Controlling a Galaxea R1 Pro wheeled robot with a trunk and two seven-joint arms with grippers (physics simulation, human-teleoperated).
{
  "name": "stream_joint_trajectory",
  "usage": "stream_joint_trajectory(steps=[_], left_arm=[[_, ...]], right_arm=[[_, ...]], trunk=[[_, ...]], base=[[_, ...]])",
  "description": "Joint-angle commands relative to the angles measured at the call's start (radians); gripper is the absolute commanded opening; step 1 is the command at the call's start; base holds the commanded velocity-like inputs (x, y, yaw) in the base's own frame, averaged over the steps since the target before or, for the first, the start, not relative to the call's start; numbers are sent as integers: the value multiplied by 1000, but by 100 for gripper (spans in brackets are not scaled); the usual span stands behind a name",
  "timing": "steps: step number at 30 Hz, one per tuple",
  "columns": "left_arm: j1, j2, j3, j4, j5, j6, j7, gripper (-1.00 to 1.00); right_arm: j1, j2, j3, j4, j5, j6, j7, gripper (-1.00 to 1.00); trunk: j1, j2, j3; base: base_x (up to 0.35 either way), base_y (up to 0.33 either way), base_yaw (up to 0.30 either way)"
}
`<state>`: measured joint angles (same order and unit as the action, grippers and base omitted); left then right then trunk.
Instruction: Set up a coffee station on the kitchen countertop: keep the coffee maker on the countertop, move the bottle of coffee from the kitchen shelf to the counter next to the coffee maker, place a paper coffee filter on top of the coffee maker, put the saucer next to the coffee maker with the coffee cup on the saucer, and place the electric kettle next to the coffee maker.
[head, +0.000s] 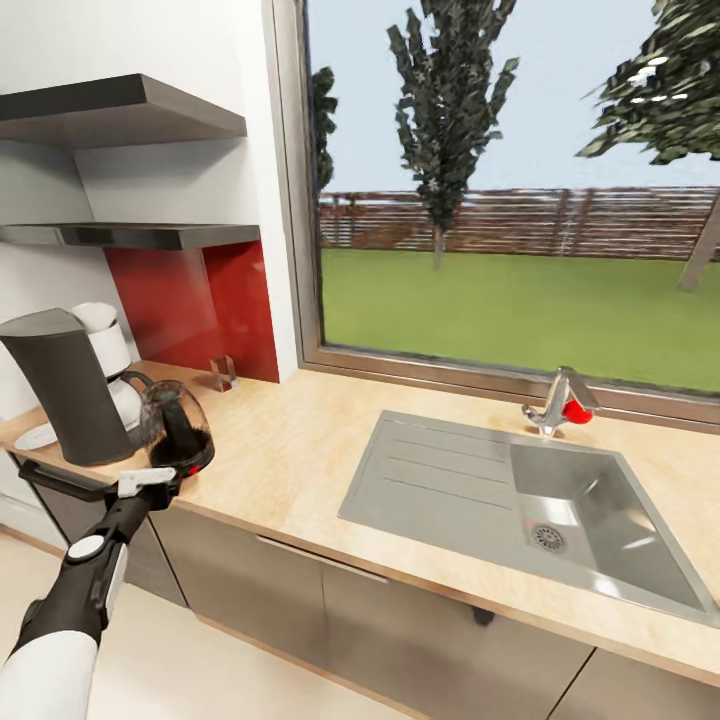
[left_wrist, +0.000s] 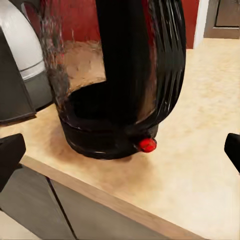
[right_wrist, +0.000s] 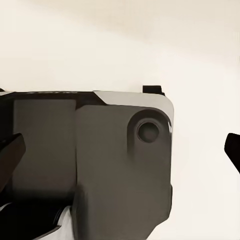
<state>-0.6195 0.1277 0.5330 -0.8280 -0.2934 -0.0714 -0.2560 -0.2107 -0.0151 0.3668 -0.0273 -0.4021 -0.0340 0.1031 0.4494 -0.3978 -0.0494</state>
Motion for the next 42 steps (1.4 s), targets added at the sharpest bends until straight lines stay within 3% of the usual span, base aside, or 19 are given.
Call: stream_joint_trajectory(steps=[1,5,7,12,13,17,22,24,26,28,30,31,32,36,38,39,40,42], left_arm=[[0,0,15,-5,1,-6,-8,100],[9,19,86,-55,24,-5,-45,100],[25,52,228,-83,45,-6,-118,100],[46,88,310,-86,45,-7,-170,100],[77,97,345,-86,47,-8,-176,100],[198,107,376,-84,48,-31,-179,100],[300,101,372,-52,43,-90,-181,100],[341,98,368,3,34,-100,-182,100],[381,97,355,129,-25,-114,-181,100],[387,97,351,181,-73,-118,-181,100],[392,96,348,284,-186,-121,-175,100],[393,98,348,389,-295,-122,-167,100],[401,98,347,464,-374,-122,-151,100],[452,94,346,605,-563,-119,-44,100],[477,92,347,668,-620,-118,38,100],[494,92,347,725,-645,-115,125,100],[505,91,347,786,-655,-110,227,100],[523,84,347,831,-658,-109,311,100]], right_arm=[[-1,0,8,1,-11,-4,4,100],[-1,0,8,1,-11,-4,4,100],[-1,0,9,1,-12,-4,4,100],[-1,0,9,0,-12,-4,5,100],[-1,0,9,0,-12,-4,5,100],[-1,0,10,-2,-12,-5,7,100],[-1,4,10,-3,-12,-6,9,100],[-1,5,11,-3,-12,-6,9,100],[-1,6,9,-3,-14,-8,9,100],[-1,6,8,-4,-15,-13,9,100],[-1,6,8,-3,-16,-21,7,100],[-1,6,6,-3,-18,-24,6,100],[-1,7,6,-3,-18,-25,6,100],[-1,7,6,-4,-18,-26,6,100],[-1,7,5,-5,-19,-26,6,100],[-1,7,5,-5,-20,-26,7,100],[-1,6,4,-4,-19,-26,7,100],[-1,6,3,-4,-18,-26,7,100]], trunk=[[1,-2,-2],[1,-2,-2],[1,-2,-2],[1,-2,-2],[1,-2,-2],[1,-2,-2],[1,-2,-2],[1,-2,-2],[1,-2,-2],[1,-2,-2],[1,-2,-2],[1,-2,-2],[1,-2,-2],[1,-2,-2],[1,-2,-2],[1,-2,-2],[1,-2,-2],[1,-2,-2]], base=[[-3,0,0],[-1,0,0],[0,0,0],[0,0,0],[0,0,0],[0,0,0],[0,0,0],[0,0,0],[0,0,0],[0,0,0],[0,0,0],[0,0,0],[0,0,0],[0,0,0],[0,0,0],[0,0,0],[0,0,0],[0,0,0]])
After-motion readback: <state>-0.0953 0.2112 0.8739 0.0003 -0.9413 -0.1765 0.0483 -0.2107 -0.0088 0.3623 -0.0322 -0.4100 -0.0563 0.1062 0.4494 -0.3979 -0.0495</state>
